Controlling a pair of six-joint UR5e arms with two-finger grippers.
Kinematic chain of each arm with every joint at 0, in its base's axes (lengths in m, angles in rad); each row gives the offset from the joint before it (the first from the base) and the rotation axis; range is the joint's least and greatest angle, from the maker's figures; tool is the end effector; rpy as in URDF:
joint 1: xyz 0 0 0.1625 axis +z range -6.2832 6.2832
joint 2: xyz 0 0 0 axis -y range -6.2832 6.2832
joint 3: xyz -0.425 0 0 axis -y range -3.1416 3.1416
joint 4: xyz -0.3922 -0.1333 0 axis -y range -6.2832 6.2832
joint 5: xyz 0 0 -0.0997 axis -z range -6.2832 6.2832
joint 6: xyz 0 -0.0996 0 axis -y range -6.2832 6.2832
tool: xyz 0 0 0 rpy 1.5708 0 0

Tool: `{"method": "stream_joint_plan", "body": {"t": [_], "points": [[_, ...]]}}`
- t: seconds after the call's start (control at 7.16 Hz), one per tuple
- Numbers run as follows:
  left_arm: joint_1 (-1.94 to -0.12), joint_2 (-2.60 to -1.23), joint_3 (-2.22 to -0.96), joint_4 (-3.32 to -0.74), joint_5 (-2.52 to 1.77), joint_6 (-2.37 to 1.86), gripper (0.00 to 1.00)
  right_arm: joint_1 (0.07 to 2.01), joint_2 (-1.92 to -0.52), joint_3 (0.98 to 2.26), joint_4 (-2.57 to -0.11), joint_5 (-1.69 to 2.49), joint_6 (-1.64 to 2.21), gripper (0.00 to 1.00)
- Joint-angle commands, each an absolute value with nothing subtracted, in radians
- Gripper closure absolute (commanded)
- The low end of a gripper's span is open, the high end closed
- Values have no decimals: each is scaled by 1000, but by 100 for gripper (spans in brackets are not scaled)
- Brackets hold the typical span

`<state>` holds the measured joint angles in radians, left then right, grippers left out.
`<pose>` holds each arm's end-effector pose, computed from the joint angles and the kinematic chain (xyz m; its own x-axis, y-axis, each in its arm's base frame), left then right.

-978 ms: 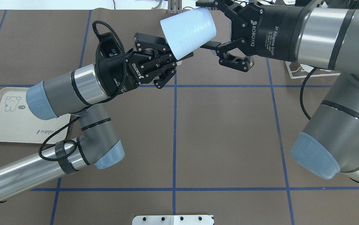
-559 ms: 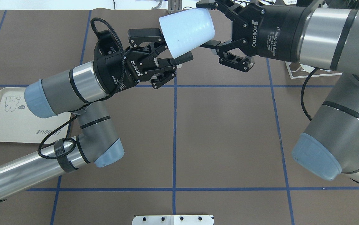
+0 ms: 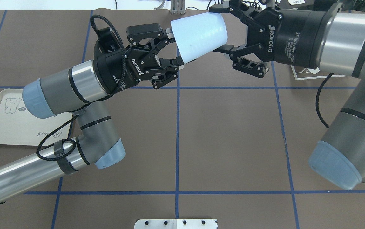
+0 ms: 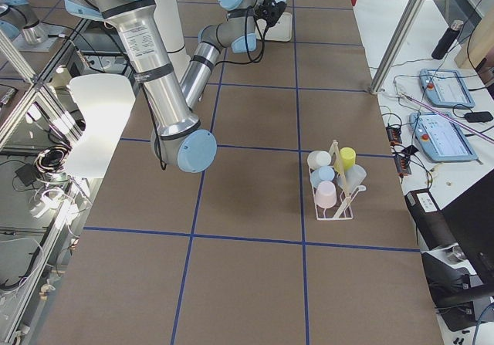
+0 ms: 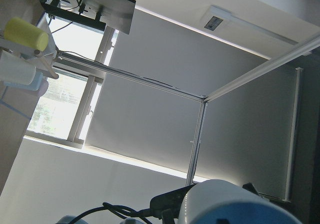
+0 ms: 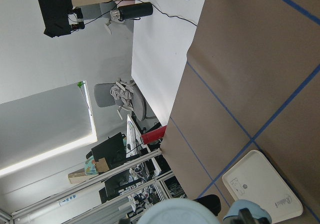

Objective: Transfer IKEA cup to right arm and place on rack

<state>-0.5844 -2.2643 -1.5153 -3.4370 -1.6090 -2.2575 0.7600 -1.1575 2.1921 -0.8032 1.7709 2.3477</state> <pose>0.4005 -0.4202 0.1164 -0.8559 -0.1935 -0.4797 -0.0133 0.9353 -0.3535 -0.2431 -0.3876 0.0951 -0.4936 0.4788 0.7260 -0.2649 0.7124 -0.6499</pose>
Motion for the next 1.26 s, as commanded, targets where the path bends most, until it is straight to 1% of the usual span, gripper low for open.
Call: {"method": "stream_joint_plan", "body": {"t": [0.0,0.14,0.28,0.42,0.7,0.98,1.12], "points": [[-586,-2261,-1516,-3438,-1611,-2250,38,829,-1233,2201,-805,1776,2310,100],[-586,-2258,-1508,-3435,-1608,-2246,38,895,-1282,2197,-816,1817,2234,100],[-595,-2255,-1503,-3433,-1611,-2244,38,969,-1316,2165,-819,1847,2136,100],[-616,-2252,-1499,-3412,-1614,-2243,38,1041,-1322,2102,-822,1868,2032,100],[-685,-2240,-1508,-3192,-1777,-1970,35,1234,-1312,1874,-816,2030,1648,100],[-751,-2232,-1508,-2951,-1866,-1779,35,1317,-1301,1719,-819,2051,1391,100],[-826,-2229,-1509,-2815,-1966,-1649,35,1363,-1248,1595,-821,2051,1230,100]]}}
